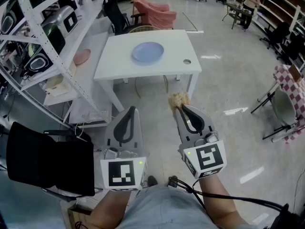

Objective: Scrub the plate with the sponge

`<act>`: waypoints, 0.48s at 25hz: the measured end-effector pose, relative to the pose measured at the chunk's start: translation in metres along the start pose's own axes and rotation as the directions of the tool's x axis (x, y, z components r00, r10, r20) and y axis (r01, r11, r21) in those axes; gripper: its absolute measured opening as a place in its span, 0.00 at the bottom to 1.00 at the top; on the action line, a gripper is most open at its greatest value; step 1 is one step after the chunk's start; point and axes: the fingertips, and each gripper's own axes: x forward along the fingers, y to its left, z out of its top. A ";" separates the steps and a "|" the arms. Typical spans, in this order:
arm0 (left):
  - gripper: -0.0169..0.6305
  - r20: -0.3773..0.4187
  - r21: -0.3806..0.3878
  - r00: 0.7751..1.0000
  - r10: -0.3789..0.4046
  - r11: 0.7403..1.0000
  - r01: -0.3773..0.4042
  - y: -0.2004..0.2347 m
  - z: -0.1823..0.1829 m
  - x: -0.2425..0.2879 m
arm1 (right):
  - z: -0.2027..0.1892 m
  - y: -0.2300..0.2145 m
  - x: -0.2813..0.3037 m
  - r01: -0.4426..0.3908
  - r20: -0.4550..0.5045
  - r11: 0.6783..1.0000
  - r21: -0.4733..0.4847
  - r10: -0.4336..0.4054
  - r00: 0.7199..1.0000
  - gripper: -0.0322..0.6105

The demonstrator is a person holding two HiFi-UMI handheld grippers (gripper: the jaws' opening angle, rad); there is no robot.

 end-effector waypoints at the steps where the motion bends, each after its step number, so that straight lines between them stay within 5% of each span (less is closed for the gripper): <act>1: 0.05 0.002 0.002 1.000 -0.001 1.000 0.001 -0.001 -0.001 0.001 | -0.001 -0.001 0.000 0.000 0.002 1.000 0.000 0.000 1.000 0.11; 12: 0.05 -0.010 0.010 1.000 -0.003 1.000 0.003 -0.018 -0.003 0.005 | -0.007 -0.011 -0.008 -0.015 0.005 1.000 0.010 0.014 1.000 0.11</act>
